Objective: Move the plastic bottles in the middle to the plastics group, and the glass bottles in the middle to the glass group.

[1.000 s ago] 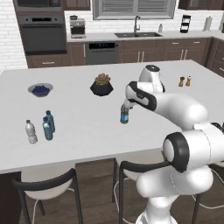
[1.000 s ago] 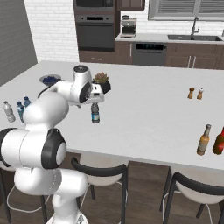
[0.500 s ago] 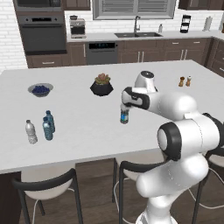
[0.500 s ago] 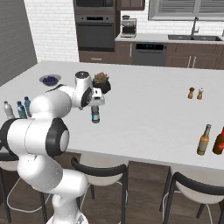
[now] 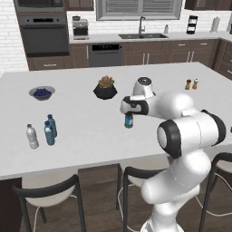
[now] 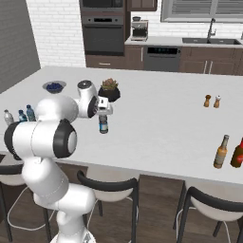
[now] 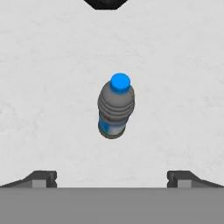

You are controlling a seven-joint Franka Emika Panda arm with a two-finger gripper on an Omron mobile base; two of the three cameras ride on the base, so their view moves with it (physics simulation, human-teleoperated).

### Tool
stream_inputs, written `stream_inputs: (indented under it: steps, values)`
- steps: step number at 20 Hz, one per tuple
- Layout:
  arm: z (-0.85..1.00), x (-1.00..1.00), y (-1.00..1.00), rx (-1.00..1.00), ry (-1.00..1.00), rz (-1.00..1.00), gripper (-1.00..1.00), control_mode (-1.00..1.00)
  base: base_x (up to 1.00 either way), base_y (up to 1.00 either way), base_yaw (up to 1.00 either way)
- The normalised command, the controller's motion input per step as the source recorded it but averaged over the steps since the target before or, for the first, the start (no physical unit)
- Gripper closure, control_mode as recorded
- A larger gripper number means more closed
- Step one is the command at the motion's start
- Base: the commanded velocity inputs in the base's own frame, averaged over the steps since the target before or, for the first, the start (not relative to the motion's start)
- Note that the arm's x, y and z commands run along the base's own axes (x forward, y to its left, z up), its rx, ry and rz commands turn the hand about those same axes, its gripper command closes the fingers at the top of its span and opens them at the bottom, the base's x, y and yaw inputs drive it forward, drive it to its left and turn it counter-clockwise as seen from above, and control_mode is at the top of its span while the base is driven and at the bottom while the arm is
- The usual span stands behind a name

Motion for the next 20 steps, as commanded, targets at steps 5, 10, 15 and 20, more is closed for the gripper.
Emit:
stream_inputs:
  steps: [5,10,15,20]
  values:
    - [0.00,0.25,0.03,0.11,0.04,-0.05,-1.00,-1.00,0.00,0.00,0.00]
    - [-0.07,0.22,-0.01,0.08,0.06,0.00,-1.00,-1.00,0.00,0.00,0.00]
    - [-0.17,0.19,-0.02,0.01,0.04,0.00,-1.00,-1.00,0.00,0.00,0.00]
    - [-0.08,0.11,0.00,-0.01,0.00,0.00,-1.00,-1.00,0.00,0.00,0.00]
